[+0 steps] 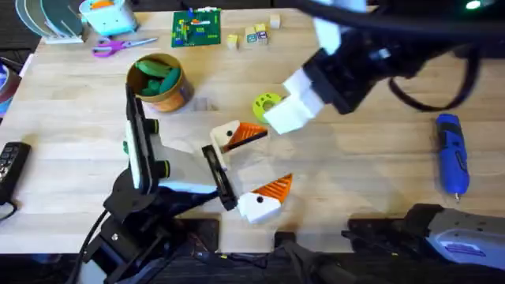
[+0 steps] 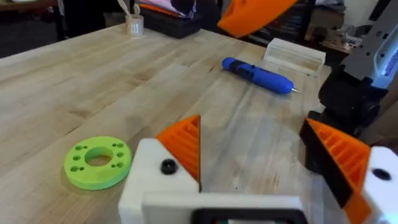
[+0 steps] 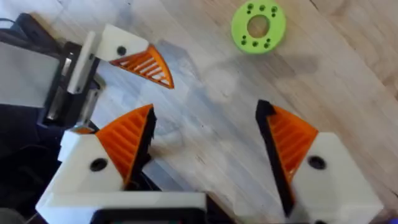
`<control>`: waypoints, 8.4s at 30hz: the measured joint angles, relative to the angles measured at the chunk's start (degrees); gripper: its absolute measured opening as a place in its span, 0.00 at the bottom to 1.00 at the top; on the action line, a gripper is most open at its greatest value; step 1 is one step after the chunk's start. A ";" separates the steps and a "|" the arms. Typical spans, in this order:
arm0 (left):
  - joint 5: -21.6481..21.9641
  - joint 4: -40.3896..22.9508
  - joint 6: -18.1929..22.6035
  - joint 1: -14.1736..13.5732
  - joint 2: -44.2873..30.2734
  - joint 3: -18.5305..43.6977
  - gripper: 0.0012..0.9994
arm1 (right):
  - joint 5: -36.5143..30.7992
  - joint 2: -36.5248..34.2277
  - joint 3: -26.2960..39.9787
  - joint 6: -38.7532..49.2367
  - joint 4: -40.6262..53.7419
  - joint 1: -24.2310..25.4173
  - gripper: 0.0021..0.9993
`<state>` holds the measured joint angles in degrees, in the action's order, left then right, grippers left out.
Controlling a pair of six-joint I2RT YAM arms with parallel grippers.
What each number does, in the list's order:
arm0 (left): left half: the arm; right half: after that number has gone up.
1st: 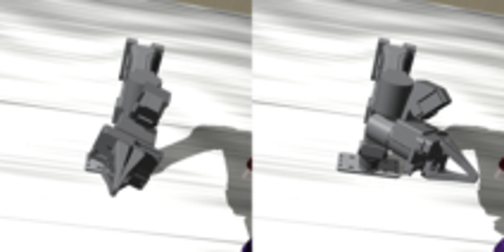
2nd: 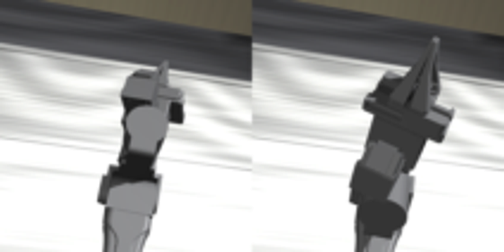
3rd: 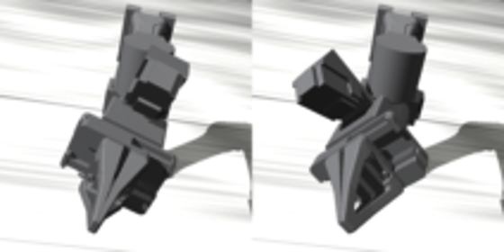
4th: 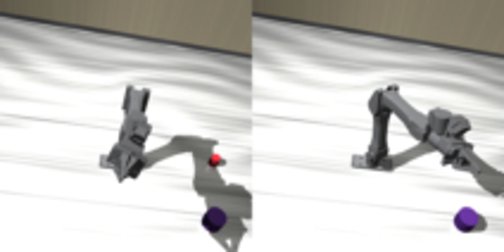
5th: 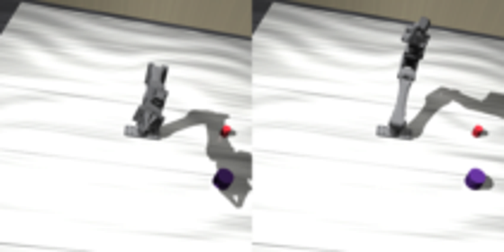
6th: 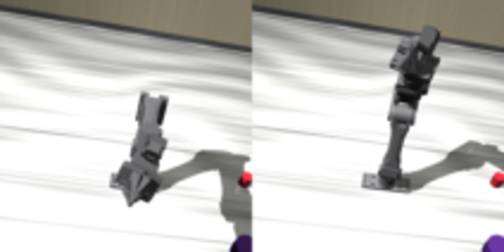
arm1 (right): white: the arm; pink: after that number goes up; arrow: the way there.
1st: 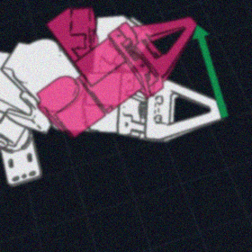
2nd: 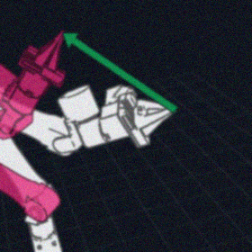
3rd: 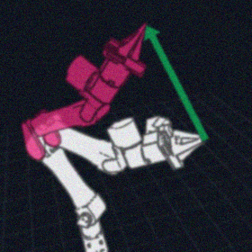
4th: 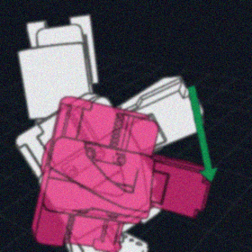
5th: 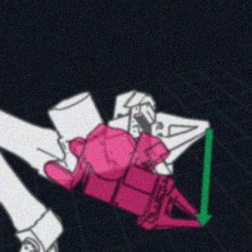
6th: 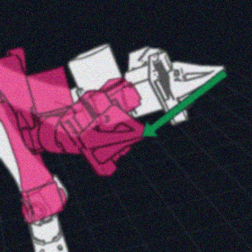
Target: Pick up the gripper from the table and insert it into the empty holder that is missing its gripper. Then pick up a screw, insert it into the mounting hole, and use the screwdriver to tighten it. Finally, clean up the table by picking up the vegetable and placing it into the bucket.
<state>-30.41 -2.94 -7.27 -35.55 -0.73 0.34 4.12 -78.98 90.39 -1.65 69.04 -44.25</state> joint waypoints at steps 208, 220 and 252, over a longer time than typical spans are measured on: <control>0.15 0.00 0.42 0.00 0.00 0.00 0.00 | 13.83 51.24 -54.49 -17.77 -71.34 48.57 0.15; 0.15 0.00 0.42 0.00 0.00 0.00 0.00 | 15.25 47.52 -56.63 -18.93 -87.31 16.69 0.14; 0.02 -0.02 2.34 0.00 0.00 0.00 0.00 | 16.54 28.61 -48.02 -14.14 -88.30 -5.47 0.12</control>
<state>-30.39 -2.96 -4.93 -35.55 -0.73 0.34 20.66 -50.37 42.37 -15.79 -19.27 -49.71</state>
